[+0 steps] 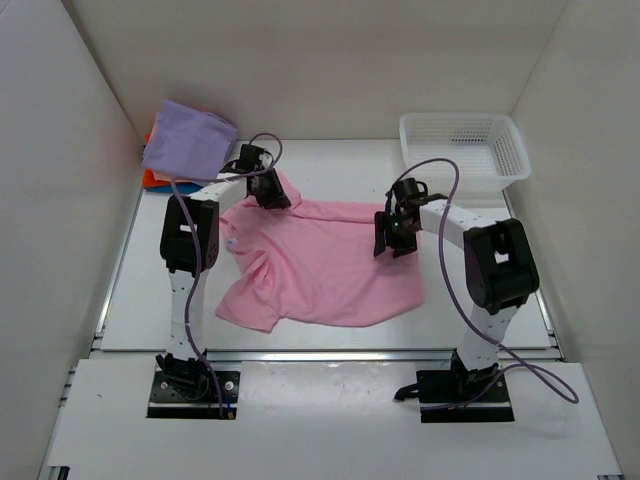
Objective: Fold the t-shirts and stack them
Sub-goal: Flatten out the tshirt
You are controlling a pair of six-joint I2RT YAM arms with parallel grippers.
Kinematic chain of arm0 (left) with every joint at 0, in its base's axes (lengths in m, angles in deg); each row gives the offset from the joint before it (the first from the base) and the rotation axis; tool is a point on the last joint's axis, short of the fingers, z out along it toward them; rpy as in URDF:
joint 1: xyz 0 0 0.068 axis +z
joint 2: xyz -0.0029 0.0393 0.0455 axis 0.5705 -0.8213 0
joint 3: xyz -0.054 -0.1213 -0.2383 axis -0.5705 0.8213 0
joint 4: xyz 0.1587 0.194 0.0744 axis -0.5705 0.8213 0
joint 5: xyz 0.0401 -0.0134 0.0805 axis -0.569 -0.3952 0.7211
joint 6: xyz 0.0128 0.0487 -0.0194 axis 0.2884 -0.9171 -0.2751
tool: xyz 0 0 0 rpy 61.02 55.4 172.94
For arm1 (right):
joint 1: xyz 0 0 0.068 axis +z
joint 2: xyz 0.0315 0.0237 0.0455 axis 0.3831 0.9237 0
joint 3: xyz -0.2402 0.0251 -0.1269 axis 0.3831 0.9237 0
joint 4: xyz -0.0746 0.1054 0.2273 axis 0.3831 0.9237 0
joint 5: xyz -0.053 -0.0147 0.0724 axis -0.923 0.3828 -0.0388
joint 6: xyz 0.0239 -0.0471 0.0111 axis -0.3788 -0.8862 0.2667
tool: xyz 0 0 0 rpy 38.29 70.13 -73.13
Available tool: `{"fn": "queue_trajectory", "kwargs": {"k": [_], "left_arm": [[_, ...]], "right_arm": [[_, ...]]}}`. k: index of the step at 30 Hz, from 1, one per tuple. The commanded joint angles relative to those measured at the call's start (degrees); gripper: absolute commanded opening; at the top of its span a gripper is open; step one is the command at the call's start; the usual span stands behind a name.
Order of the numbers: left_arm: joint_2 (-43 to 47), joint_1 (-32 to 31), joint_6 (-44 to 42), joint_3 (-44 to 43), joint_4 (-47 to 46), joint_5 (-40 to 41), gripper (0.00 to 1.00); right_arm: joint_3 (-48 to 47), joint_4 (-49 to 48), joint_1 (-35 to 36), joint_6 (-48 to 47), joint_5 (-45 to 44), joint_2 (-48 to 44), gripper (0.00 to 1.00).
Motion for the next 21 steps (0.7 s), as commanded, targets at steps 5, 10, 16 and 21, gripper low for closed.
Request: {"fn": "queue_trajectory", "kwargs": {"k": [5, 10, 16, 21], "left_arm": [[7.45, 1.04, -0.50, -0.70, -2.17, -3.99, 0.43], [27.60, 0.51, 0.12, 19.42, -10.63, -5.50, 0.46], [48.95, -0.63, -9.72, 42.47, -6.15, 2.29, 0.50], [60.92, 0.51, -13.67, 57.76, -8.87, 9.42, 0.55]], "right_arm": [[-11.64, 4.48, -2.10, -6.74, -8.08, 1.44, 0.56], [-6.20, 4.48, -2.35, -5.51, -8.79, -9.73, 0.66], [12.14, 1.85, -9.55, -4.37, -4.14, -24.93, 0.70], [23.58, -2.35, -14.57, -4.20, -0.26, -31.62, 0.70]]}}
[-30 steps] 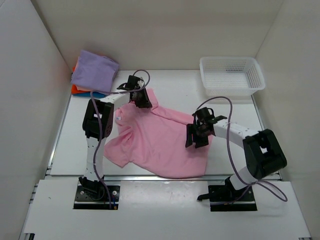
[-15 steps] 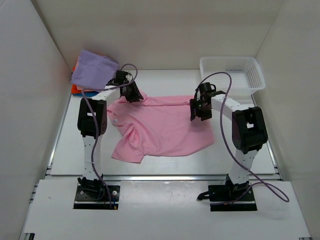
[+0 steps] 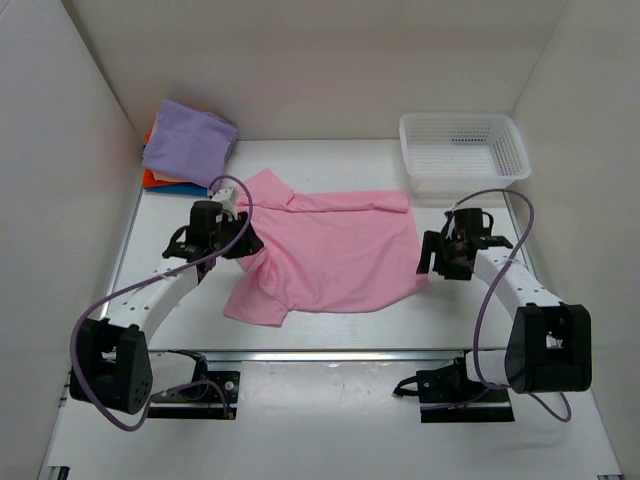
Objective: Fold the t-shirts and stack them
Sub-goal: Flatten out the tshirt
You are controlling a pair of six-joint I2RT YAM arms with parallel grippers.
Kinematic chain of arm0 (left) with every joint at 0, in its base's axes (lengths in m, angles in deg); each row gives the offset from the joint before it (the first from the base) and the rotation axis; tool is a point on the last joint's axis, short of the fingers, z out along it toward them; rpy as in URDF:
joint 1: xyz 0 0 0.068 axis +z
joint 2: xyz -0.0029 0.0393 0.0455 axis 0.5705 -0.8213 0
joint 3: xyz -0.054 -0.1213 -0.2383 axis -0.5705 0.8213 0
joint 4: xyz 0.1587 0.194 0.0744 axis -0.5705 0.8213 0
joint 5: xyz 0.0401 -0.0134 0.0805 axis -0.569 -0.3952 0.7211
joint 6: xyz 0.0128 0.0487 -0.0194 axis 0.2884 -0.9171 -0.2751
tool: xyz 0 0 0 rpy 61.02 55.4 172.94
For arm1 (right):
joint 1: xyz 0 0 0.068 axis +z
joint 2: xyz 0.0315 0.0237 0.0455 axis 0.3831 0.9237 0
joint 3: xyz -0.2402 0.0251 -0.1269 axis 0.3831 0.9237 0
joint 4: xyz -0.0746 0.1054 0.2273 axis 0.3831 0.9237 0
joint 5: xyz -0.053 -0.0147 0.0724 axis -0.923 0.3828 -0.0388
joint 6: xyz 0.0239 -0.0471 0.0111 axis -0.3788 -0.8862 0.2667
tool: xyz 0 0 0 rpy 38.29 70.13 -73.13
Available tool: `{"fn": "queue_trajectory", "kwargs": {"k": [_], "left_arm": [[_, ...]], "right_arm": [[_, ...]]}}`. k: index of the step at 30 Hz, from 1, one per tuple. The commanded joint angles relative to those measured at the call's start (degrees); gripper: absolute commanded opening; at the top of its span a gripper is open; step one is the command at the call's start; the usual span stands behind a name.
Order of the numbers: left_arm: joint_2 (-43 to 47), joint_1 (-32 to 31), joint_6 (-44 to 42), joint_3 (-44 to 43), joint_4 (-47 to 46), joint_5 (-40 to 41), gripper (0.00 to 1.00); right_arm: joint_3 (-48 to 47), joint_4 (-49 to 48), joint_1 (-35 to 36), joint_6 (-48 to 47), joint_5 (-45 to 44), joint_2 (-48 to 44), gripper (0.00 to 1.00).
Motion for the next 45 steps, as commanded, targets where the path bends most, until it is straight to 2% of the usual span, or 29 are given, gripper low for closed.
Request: {"fn": "queue_trajectory", "kwargs": {"k": [1, 5, 10, 11, 12, 14, 17, 20, 22, 24, 25, 26, 27, 30, 38, 45], "left_arm": [[2.55, 0.23, -4.72, 7.16, 0.39, 8.36, 0.54], [0.80, 0.57, -5.43, 9.89, 0.22, 10.49, 0.55], [-4.12, -0.74, -6.04, 9.54, 1.01, 11.98, 0.55], [-4.39, -0.48, -5.69, 9.54, 1.27, 11.81, 0.53], [-5.43, -0.83, -5.69, 9.54, 1.27, 11.02, 0.46], [-6.41, -0.66, -5.60, 8.93, 2.58, 9.62, 0.01], [-5.71, -0.22, -5.86, 7.87, 4.35, 9.96, 0.00], [-2.55, -0.04, -6.13, 8.05, 4.26, 12.33, 0.00], [-0.62, 0.66, -6.04, 8.31, 4.26, 12.25, 0.00], [-0.09, 1.28, -5.87, 8.05, 4.18, 11.89, 0.00], [-0.34, 1.10, -5.69, 7.96, 4.44, 11.63, 0.00], [-0.35, 1.10, -5.69, 7.96, 4.44, 11.63, 0.00], [-0.35, 1.10, -6.04, 7.87, 4.87, 11.54, 0.00], [0.00, 0.93, -5.78, 8.48, 5.06, 10.92, 0.00], [0.89, 1.37, -5.52, 9.98, 4.08, 10.93, 0.00], [0.18, 1.28, -5.43, 9.89, 4.00, 10.75, 0.00]], "right_arm": [[6.35, -4.53, -0.63, 1.05, 4.10, -1.88, 0.71], [11.63, -11.29, -1.42, 2.02, 8.32, -0.39, 0.71], [12.61, -18.59, -1.34, 2.55, 12.36, 4.17, 0.69], [12.70, -19.13, -1.07, 2.12, 12.90, 4.71, 0.57], [12.53, -20.18, -0.99, 1.76, 15.77, 6.11, 0.49], [10.69, -18.10, -0.89, 1.67, 20.79, 7.17, 0.01], [5.08, -9.68, 1.11, 2.20, 21.78, 3.76, 0.00], [-2.30, -0.54, 4.89, 3.51, 16.26, -3.71, 0.00], [-4.60, 1.69, 4.82, 4.39, 16.76, -7.40, 0.00], [-5.14, 1.96, 0.44, 4.22, 19.83, -7.77, 0.00], [-5.05, -1.08, -2.80, 3.70, 22.80, -5.07, 0.32], [-5.05, -1.12, -2.83, 3.69, 23.27, -4.09, 0.33], [-5.23, -1.46, -2.83, 2.65, 23.36, -3.03, 0.43], [-3.48, -7.33, -5.29, 3.16, 22.39, -0.30, 0.59], [5.92, -12.98, -4.24, 4.84, 17.04, -1.09, 0.61], [9.79, -11.14, -3.27, 5.45, 9.92, -0.30, 0.64]]}}
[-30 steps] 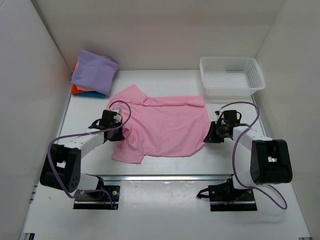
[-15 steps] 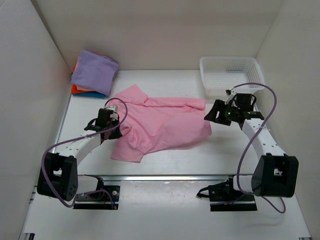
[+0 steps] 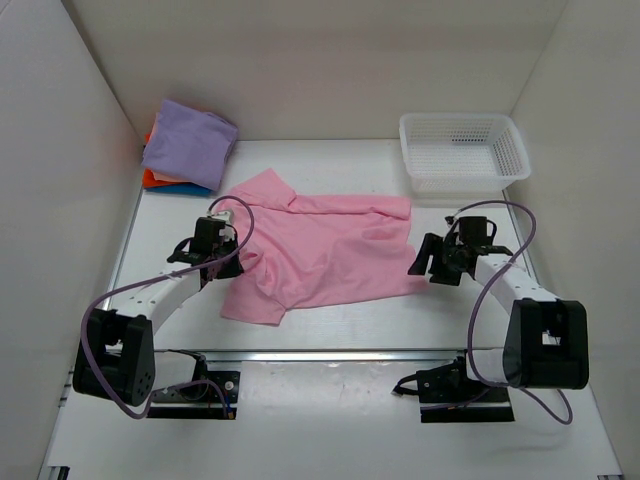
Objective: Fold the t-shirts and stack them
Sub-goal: Flatten out the tshirt
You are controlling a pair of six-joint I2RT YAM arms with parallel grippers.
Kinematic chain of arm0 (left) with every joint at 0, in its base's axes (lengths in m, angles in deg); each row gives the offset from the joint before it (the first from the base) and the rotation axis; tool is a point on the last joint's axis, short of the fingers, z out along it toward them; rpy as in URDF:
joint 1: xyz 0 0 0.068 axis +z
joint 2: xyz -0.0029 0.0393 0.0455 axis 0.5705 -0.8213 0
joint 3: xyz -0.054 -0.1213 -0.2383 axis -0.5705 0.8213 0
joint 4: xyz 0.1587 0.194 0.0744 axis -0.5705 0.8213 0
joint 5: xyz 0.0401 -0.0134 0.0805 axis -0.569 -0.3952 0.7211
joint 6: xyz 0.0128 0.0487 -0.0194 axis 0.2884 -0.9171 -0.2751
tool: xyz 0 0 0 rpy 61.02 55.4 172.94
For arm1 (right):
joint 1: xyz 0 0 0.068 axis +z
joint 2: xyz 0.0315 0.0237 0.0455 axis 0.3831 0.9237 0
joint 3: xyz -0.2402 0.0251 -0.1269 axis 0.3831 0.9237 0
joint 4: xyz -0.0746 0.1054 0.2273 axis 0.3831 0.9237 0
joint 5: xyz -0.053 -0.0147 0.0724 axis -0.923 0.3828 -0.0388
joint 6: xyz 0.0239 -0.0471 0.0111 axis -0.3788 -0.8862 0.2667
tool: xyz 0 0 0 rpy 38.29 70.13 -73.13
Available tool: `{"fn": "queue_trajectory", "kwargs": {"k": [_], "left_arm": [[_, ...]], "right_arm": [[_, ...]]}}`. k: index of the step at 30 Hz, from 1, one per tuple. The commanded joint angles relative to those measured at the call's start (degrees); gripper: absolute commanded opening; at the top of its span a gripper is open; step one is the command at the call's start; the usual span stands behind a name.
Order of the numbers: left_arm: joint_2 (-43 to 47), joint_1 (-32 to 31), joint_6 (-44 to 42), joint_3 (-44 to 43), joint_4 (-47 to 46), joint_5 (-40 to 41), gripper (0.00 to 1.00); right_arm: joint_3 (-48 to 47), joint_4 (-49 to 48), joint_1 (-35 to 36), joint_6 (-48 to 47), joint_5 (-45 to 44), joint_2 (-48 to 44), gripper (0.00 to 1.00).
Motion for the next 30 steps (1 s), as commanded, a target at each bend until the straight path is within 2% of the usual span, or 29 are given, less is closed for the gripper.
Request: {"fn": "queue_trajectory", "kwargs": {"k": [1, 6, 8, 9, 10, 13, 16, 21, 22, 23, 27, 30], "left_arm": [[1.14, 0.14, 0.15, 0.08, -0.79, -0.35, 0.00], [0.62, 0.23, 0.24, -0.18, 0.00, -0.62, 0.00], [0.36, 0.32, 0.06, -0.71, 1.06, -1.05, 0.00], [0.61, 0.41, 0.23, -1.32, 2.19, -0.88, 0.00], [0.88, 0.41, 0.32, -2.02, 3.24, -0.88, 0.00], [5.52, 0.67, 1.20, -3.35, 4.83, -0.09, 0.00], [12.02, 0.85, 2.87, -5.80, 5.27, 1.49, 0.00], [21.70, 0.41, 5.59, -11.60, 4.93, 4.13, 0.00], [25.28, 1.02, 7.25, -13.87, 4.49, 4.04, 0.00], [26.10, 0.59, 7.62, -13.90, 4.75, 4.04, 0.00], [28.13, 0.41, 6.21, -22.93, 7.03, 3.69, 0.00], [26.47, -0.38, 5.16, -33.04, 9.32, 4.48, 0.00]], "right_arm": [[0.93, -1.69, 1.28, 1.47, -5.43, -0.36, 0.63], [2.59, -2.83, 2.51, 1.65, -4.65, 4.02, 0.60], [2.07, -2.49, 2.86, 1.83, -3.16, 5.96, 0.44], [1.81, -2.05, 3.38, 2.18, -2.02, 6.32, 0.17], [1.81, -1.70, 3.56, 1.92, -1.48, 6.58, 0.00], [1.37, -0.38, 4.27, 3.15, -0.96, 3.60, 0.00], [-0.12, 3.65, 3.91, 3.41, -0.34, -3.41, 0.00], [-9.69, 11.04, 2.43, 2.80, 2.03, -15.29, 0.01], [-11.71, 12.01, 2.16, 3.49, 2.38, -20.09, 0.00], [-12.60, 12.02, 1.81, 3.85, 2.82, -21.87, 0.00], [-16.55, 9.39, 1.72, 7.01, 2.39, -32.59, 0.00], [-21.11, 8.67, 0.06, 8.33, 4.22, -35.69, 0.00]]}}
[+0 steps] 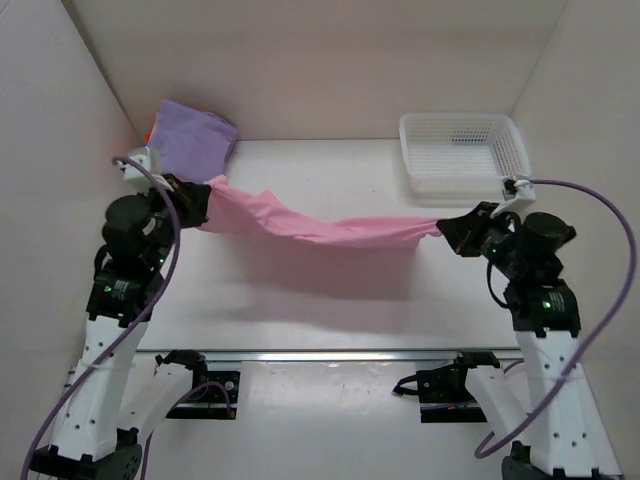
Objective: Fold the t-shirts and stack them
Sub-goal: Flatten out the tshirt
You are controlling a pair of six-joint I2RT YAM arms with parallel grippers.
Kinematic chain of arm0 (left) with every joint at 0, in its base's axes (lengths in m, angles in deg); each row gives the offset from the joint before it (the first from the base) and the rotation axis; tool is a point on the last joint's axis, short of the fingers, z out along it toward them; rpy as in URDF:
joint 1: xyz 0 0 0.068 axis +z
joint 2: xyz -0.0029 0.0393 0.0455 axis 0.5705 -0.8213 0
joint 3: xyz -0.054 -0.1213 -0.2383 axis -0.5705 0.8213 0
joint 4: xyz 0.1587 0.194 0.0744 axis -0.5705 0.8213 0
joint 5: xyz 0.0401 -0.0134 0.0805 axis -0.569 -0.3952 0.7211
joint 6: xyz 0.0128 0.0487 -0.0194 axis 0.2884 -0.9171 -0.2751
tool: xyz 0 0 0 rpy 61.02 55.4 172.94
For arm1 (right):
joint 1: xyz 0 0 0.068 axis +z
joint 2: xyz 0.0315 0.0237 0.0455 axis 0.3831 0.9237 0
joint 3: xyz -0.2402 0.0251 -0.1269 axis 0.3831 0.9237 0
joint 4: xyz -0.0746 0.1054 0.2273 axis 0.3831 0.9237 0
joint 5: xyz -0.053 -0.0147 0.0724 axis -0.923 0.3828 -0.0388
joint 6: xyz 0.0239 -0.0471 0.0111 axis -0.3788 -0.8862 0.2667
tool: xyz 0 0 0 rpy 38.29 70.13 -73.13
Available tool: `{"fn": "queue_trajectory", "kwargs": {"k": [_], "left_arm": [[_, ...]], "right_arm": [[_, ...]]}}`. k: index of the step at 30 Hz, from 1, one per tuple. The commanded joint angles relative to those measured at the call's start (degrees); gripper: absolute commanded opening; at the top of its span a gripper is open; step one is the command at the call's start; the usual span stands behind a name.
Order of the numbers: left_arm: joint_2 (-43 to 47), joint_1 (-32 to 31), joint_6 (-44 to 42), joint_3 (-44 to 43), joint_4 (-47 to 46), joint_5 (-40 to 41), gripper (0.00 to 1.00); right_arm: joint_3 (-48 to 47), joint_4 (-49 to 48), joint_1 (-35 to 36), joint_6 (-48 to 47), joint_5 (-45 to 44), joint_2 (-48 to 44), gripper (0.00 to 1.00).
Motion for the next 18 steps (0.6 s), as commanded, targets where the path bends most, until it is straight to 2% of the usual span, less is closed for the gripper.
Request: {"fn": "queue_trajectory", "kwargs": {"k": [1, 5, 8, 12, 14, 16, 18], "left_arm": [[-1.19, -1.06, -1.03, -12.64, 2.71, 2.10, 0.00], [-5.67, -1.94, -3.05, -23.66, 4.14, 4.04, 0.00], [-8.66, -1.42, -3.76, -23.24, 2.38, 3.69, 0.00], [-13.13, 0.95, -3.14, -16.84, -1.05, 0.09, 0.00], [-16.13, 1.75, -2.79, -14.81, -2.46, -0.97, 0.00], [-22.52, 4.37, -2.96, -16.37, -2.46, -5.78, 0.00], [-28.40, 7.01, -3.49, -21.80, -1.42, -8.95, 0.00]], "right_arm": [[-5.74, -1.13, -2.51, 2.41, 2.59, -2.29, 0.01], [-11.37, -0.96, -5.41, 1.27, 7.68, 2.79, 0.00], [-13.13, -2.98, -2.71, 1.18, 6.91, 8.23, 0.00], [-14.54, -4.73, 3.27, -1.36, 2.96, 17.98, 0.00], [-15.33, -6.32, 3.64, -1.81, 2.78, 22.48, 0.00], [-17.95, -8.69, 3.46, -3.38, 3.56, 28.70, 0.00], [-23.30, -8.35, 3.72, -5.22, 2.43, 33.54, 0.00]]}}
